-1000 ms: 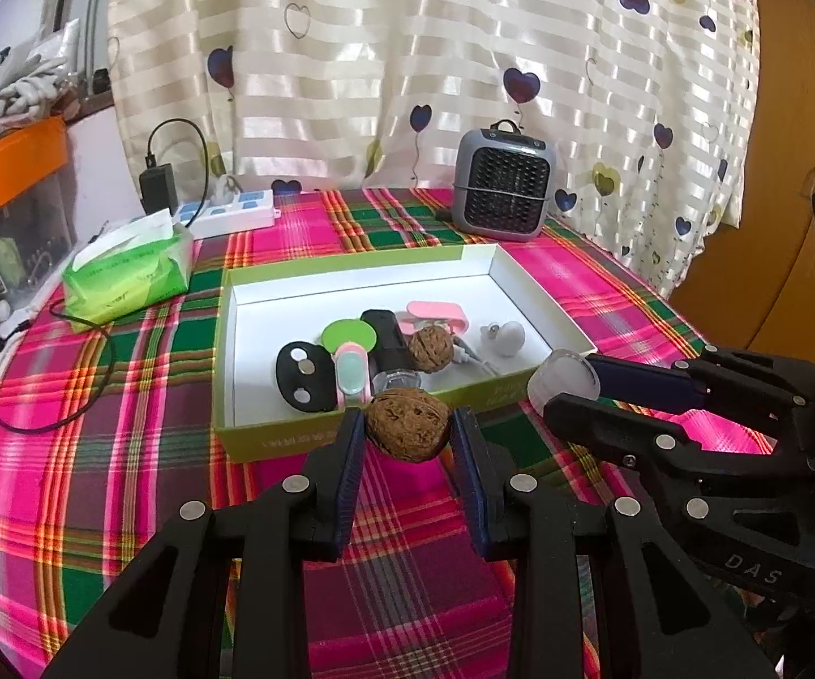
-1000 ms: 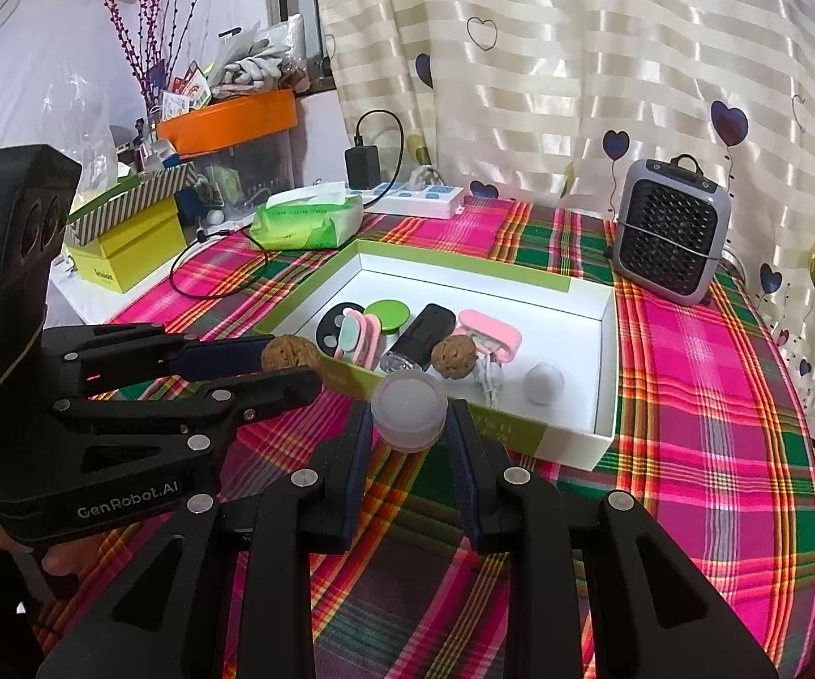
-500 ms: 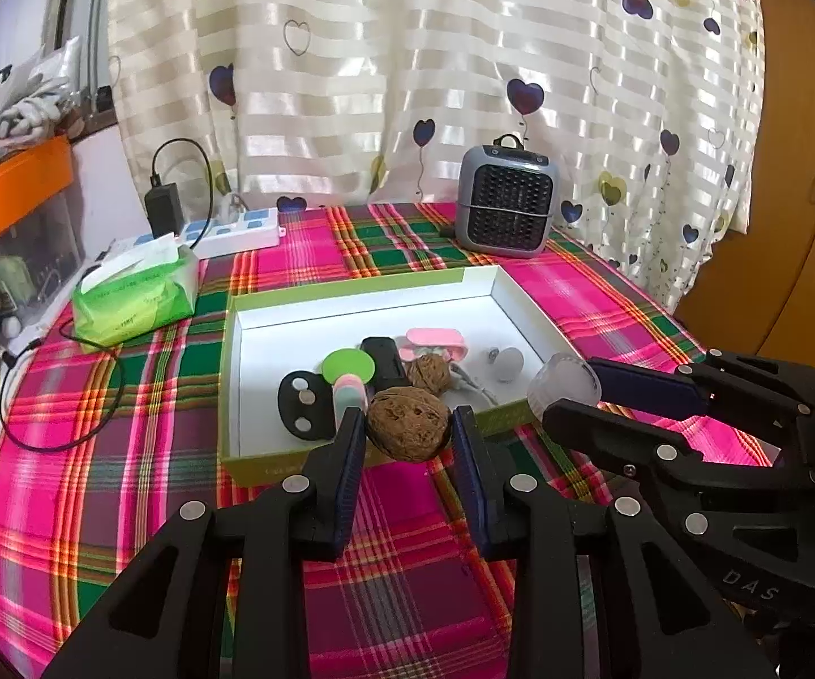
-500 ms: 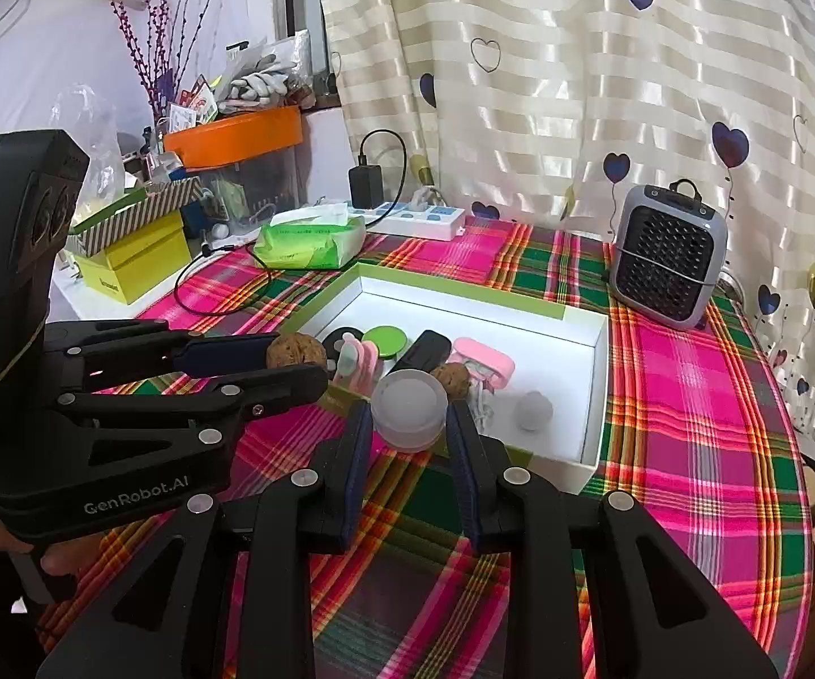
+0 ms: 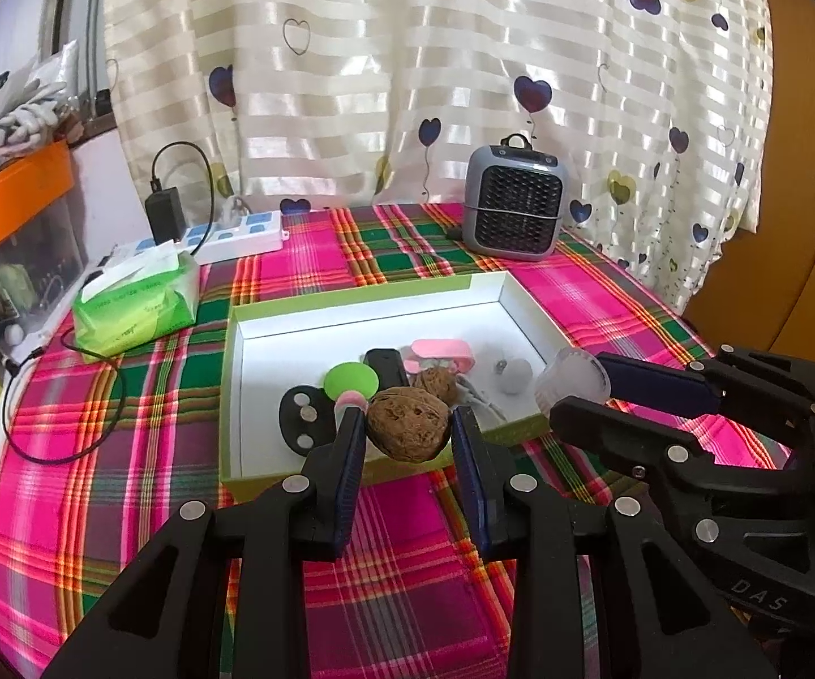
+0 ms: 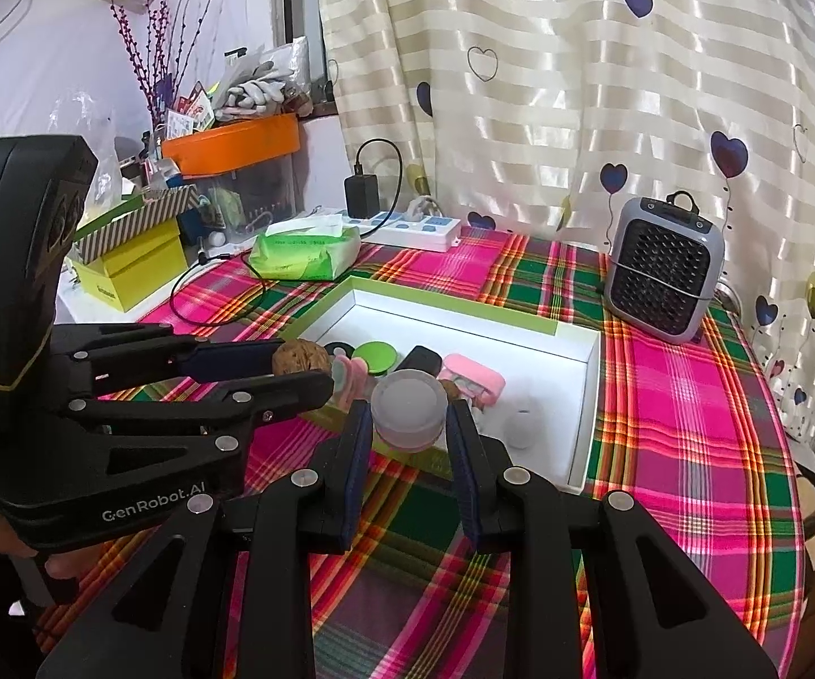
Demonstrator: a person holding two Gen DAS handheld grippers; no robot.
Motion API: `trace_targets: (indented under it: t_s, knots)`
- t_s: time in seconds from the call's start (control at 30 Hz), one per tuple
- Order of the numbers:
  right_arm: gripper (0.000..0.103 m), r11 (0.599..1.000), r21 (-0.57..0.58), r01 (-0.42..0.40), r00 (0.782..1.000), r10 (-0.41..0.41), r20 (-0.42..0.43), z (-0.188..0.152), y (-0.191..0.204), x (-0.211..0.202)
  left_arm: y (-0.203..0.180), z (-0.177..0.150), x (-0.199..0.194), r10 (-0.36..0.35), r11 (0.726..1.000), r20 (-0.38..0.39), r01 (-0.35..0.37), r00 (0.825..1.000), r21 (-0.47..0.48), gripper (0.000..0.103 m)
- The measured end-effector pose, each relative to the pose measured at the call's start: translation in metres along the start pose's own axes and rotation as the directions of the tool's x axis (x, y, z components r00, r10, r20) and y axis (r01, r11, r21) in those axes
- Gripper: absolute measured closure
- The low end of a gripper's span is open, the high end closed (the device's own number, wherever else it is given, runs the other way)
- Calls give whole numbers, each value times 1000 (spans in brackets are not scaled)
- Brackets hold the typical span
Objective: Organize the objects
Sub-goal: 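Carry the walnut and white container with both tools over the box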
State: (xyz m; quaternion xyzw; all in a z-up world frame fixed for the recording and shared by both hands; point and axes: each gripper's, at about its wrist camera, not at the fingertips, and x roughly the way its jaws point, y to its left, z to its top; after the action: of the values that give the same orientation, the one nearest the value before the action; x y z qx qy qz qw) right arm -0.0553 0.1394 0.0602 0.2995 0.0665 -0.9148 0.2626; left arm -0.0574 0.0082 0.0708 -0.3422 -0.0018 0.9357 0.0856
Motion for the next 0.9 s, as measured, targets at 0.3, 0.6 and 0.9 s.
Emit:
trace_targets:
  t_s: [0.3,0.6,0.9]
  knots:
    - [75,1000,-2,6,1000,-6,-4,6,-5,8,5,8,11,1,1000,-5,-1,1000,-5,74]
    - [75,1000,5,15,1000,-15,-17,9,-11,19,5,11,20,-6,1000,-7,5,1000,-13,74]
    - [75,1000,6,19,999,-19,-33,9,-14,28,7,10,30,-11,1000,-19,11,1000,-18,74]
